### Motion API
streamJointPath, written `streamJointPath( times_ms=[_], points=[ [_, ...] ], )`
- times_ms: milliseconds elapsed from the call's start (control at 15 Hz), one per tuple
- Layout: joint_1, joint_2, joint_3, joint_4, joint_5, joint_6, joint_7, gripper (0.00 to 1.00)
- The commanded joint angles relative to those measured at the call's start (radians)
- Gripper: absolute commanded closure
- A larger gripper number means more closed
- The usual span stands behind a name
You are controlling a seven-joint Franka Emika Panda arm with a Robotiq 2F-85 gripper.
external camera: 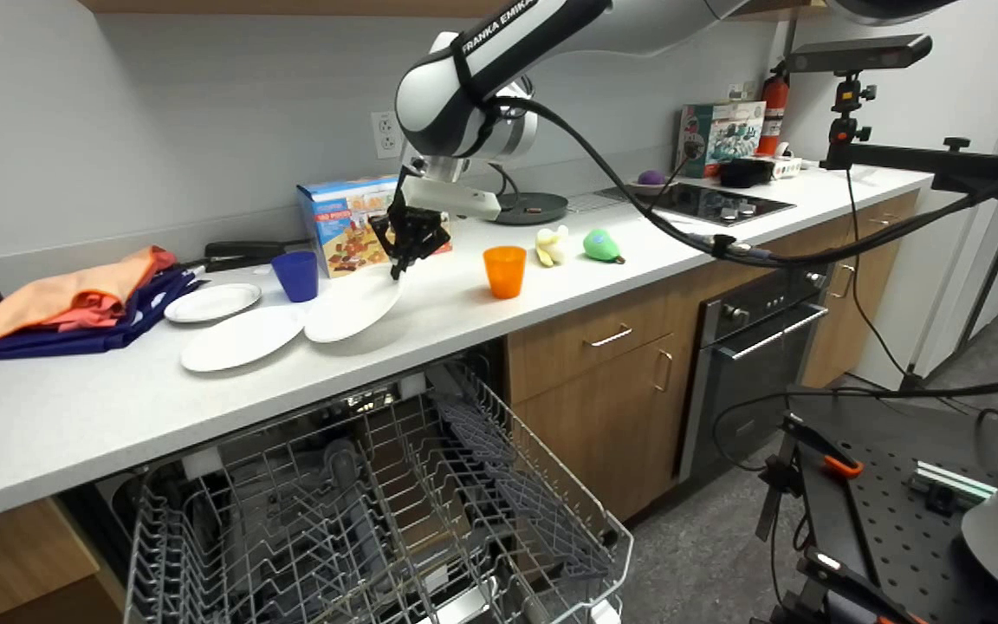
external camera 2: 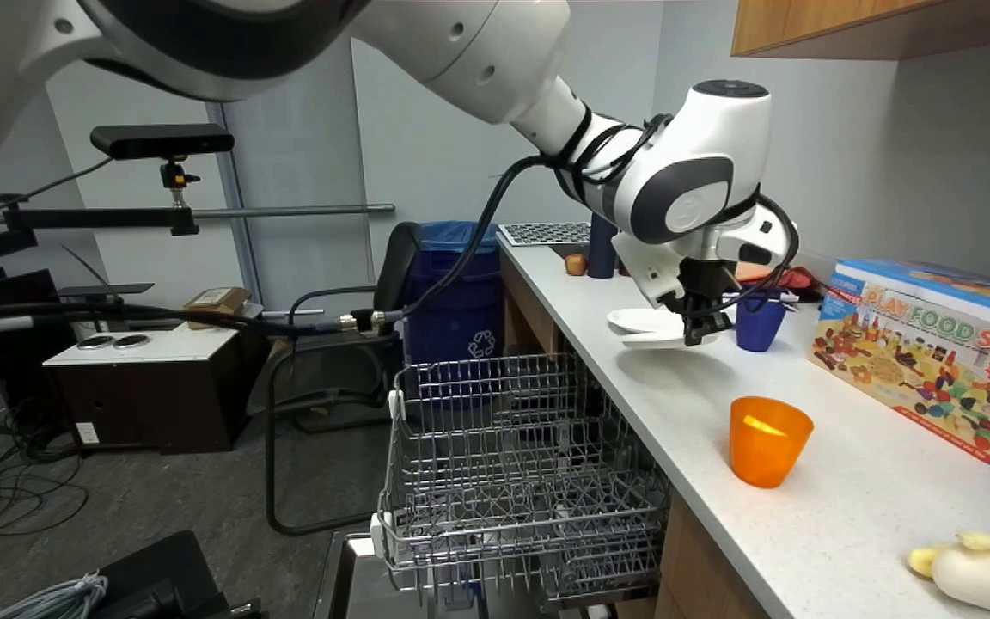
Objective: Put one white plate from the counter inside the dishwasher
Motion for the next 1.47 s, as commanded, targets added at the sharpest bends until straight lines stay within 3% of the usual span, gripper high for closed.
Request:
streamJointPath(
  times_ms=[0,267,600,867,1400],
  points=[
    [-0.040,-0.113,0.020,-0.069,0.016,-0.061,-0.130,0.99],
    [-0.048,-0.202,-0.002,-0.095,-0.030,-0.173,-0.258,0.99],
    [-0.012,-0.273,-0.051,-0.123,-0.195,-0.319,-0.336,0.99],
    [0.035,-0.279,-0.055,-0.158,-0.320,-0.266,-0.307,0.99],
    [0.114,-0.323,-0.038,-0.288,-0.406,-0.183,-0.317,0.99]
  ],
)
